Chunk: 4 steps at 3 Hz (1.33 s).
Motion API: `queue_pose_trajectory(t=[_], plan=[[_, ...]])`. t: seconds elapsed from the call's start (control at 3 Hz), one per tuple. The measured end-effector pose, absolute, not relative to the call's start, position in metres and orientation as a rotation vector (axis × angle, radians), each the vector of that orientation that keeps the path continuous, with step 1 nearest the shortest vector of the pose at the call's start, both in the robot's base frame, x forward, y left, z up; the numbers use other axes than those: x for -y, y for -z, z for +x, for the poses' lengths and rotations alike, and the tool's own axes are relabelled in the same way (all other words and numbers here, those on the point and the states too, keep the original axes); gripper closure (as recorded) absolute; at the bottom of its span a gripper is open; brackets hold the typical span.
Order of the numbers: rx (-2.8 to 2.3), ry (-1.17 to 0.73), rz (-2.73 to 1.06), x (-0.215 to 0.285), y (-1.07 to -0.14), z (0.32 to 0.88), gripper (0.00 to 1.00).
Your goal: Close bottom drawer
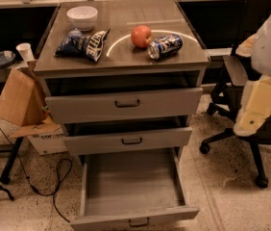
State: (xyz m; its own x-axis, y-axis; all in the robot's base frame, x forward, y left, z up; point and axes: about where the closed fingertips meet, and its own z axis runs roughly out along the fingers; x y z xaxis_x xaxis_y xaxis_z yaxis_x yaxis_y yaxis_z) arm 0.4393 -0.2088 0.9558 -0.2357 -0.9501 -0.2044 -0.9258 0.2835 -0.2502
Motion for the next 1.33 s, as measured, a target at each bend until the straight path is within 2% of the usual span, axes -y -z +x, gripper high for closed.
queue_pose_trajectory(t=[0.67,1.0,1.33], plan=[[-2.330,-0.066,-1.635,0.192,-0.823,0.445,0.00],[-2.350,-0.210,-1.603,0.184,-0.731,0.436,0.00],[-2.369,-0.269,-1.551,0.171,-0.649,0.431,0.00]])
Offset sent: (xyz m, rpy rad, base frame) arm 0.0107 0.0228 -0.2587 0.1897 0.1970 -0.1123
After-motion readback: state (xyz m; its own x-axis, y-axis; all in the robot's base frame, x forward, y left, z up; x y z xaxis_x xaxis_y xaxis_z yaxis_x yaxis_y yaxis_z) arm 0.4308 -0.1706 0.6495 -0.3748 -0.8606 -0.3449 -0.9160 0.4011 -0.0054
